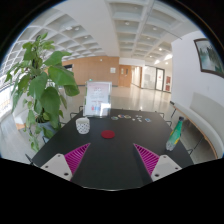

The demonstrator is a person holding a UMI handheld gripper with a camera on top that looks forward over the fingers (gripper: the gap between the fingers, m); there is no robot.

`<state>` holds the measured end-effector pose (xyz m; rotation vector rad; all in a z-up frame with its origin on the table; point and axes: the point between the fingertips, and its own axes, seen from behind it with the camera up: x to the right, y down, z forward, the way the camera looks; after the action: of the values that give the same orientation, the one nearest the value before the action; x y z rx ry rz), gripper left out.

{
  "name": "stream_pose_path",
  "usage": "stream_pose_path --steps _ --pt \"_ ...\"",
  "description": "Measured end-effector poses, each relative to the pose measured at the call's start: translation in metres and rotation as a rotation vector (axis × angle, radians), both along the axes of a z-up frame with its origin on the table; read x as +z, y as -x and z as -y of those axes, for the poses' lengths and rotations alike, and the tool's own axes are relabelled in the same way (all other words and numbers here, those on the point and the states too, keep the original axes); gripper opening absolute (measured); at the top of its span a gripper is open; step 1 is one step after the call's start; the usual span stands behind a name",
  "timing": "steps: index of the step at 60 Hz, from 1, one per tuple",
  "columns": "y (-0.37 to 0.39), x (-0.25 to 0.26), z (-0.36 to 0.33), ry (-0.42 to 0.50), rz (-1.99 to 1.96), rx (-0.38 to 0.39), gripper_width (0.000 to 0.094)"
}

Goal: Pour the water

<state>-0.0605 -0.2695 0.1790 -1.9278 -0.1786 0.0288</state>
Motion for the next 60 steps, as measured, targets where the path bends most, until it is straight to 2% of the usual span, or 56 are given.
stream_pose_path --steps 8,14,26,40,46,52,60 --pt "-0.031 -0.014 0.006 0.015 0.031 -0.027 0.0860" --pt "-0.084 -0.042 -0.005 0.041 0.055 -0.061 0.0857" --pt "-0.200 -0.090 -0.041 0.081 0.102 -0.178 0.0859" --pt "-0.319 -0.093 -0.113 0.012 0.073 -0.324 0.0865" --pt "-0.342 -0.092 -0.155 -0.022 0.035 -0.352 0.0868" --pt "-0.354 -0.092 -0.189 -0.059 0.012 -0.347 0.0856" --pt "-0.354 -0.100 -0.231 -0.088 0.036 -0.343 0.0793"
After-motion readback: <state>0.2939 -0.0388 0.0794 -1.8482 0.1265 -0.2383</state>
